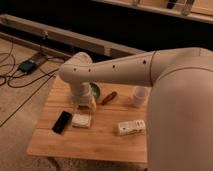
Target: Push the ceramic bowl across the table
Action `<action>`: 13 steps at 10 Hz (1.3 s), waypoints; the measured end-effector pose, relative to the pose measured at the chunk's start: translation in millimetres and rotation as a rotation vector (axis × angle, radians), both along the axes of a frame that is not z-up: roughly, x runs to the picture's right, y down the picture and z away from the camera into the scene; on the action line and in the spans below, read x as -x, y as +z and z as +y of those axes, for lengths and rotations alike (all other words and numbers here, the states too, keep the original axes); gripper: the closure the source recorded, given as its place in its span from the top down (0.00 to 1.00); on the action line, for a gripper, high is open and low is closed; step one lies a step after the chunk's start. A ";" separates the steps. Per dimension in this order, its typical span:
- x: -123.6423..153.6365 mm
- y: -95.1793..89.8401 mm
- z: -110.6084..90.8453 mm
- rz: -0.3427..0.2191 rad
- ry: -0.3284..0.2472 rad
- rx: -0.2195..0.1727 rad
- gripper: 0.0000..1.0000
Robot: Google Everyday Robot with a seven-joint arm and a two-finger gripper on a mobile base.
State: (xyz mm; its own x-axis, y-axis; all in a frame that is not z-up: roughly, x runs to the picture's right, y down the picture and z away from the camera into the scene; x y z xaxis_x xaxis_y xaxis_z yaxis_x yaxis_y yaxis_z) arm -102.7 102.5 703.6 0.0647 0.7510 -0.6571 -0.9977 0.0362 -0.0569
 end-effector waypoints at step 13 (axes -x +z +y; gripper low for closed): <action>15.4 52.8 -13.2 0.005 0.010 -0.023 0.65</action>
